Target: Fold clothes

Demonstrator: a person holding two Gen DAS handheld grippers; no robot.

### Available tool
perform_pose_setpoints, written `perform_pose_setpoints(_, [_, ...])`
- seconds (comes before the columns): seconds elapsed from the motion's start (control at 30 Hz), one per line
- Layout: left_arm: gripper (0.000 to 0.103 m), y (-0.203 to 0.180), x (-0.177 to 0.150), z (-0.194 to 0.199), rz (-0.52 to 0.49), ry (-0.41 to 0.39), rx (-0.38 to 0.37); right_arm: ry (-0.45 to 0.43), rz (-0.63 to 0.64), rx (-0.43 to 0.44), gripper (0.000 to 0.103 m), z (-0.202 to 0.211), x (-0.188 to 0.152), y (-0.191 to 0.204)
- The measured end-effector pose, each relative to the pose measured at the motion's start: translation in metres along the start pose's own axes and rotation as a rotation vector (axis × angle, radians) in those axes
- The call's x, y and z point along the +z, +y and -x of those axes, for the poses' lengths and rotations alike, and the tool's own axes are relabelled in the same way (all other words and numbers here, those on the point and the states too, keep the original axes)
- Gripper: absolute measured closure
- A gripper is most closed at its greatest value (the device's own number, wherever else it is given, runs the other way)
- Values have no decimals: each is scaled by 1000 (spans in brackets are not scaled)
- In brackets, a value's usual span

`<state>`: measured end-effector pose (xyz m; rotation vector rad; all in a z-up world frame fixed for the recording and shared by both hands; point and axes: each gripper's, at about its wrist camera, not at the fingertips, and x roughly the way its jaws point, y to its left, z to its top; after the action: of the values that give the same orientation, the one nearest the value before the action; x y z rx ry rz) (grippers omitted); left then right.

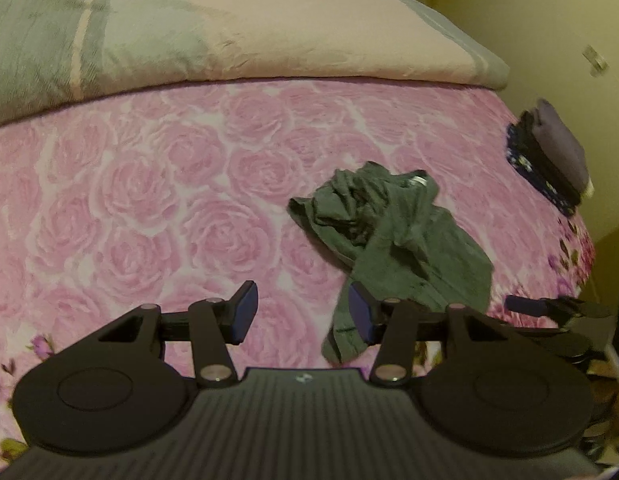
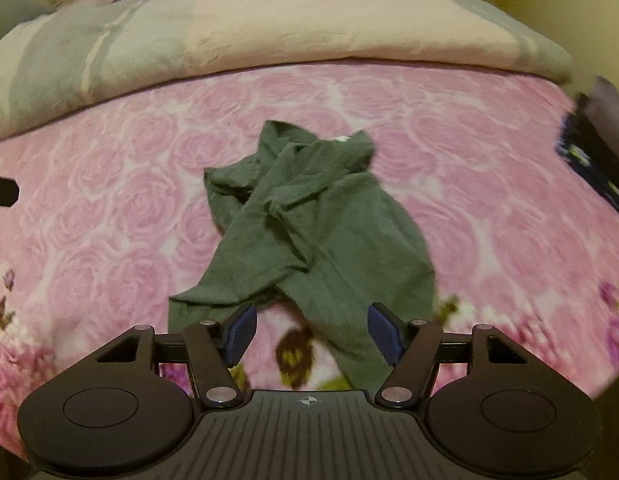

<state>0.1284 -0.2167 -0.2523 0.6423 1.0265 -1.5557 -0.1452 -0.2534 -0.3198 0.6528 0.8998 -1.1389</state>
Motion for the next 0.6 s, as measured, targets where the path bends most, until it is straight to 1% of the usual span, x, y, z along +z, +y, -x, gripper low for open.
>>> perform_pose_setpoints(0.1, [58,12,-7,-22,44,16,-3,-25,4,9,37,-37,5,-3])
perform_pose_setpoints(0.17, [60,20,-12,-34,62,27,2,-58,-43,15,38,-57,8,-8])
perform_pose_setpoints(0.27, [61,30,-17,-48,88,41,17,-57,-122,30,69,-85,12,-16])
perform_pose_setpoints(0.37, [61,39,-22,-62,111,53,29,-48,-187,40,69,-105,12,-22])
perform_pose_setpoints(0.4, [61,40,-22,-65,115,56,29,-53,-201,49,76,-109,11,-23])
perform_pose_setpoints(0.43, [62,41,-22,-69,118,59,29,-60,-204,68,91,-109,11,-25])
perform_pose_setpoints(0.47, [63,40,-21,-72,114,62,27,-68,-206,86,103,-109,10,-27])
perform_pose_setpoints(0.53, [63,37,-18,-77,97,65,24,-89,-223,105,103,-99,12,-35])
perform_pose_setpoints(0.6, [63,30,-14,-81,66,57,27,-113,-250,86,103,-78,14,-53])
